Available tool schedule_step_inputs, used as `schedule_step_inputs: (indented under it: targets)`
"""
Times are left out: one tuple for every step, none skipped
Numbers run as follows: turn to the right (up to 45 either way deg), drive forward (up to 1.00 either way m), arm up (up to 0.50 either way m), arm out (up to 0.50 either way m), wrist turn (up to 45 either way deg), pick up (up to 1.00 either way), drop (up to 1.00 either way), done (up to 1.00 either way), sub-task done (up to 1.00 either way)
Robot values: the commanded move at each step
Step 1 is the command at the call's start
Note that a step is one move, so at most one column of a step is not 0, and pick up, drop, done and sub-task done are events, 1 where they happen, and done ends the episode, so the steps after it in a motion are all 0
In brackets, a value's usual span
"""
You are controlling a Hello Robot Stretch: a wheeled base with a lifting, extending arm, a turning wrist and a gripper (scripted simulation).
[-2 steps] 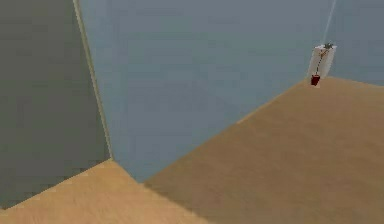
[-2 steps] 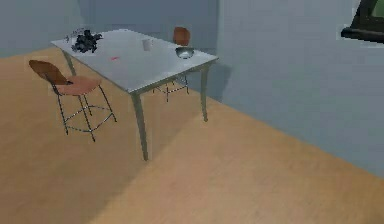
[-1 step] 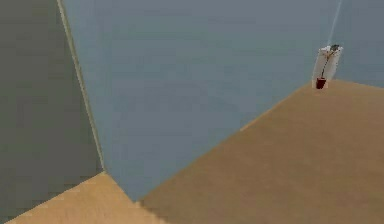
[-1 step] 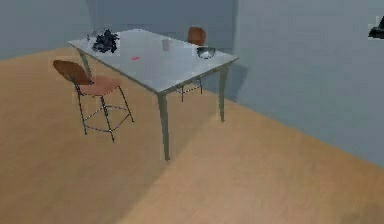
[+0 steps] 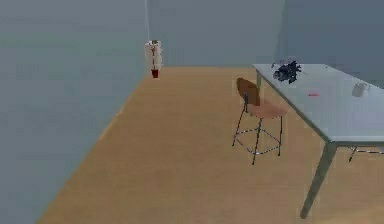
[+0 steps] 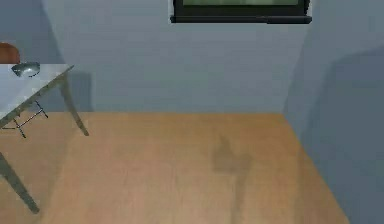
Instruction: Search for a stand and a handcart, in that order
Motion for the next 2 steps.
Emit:
schedule_step_inputs:
  targets:
    - [45.0, 0.00, 0.00, 0.00, 0.0, 0.00, 0.00, 0.00, 0.00]
    - [21.0, 0.00, 0.00, 0.00, 0.0, 0.00, 0.00, 0.00, 0.00]
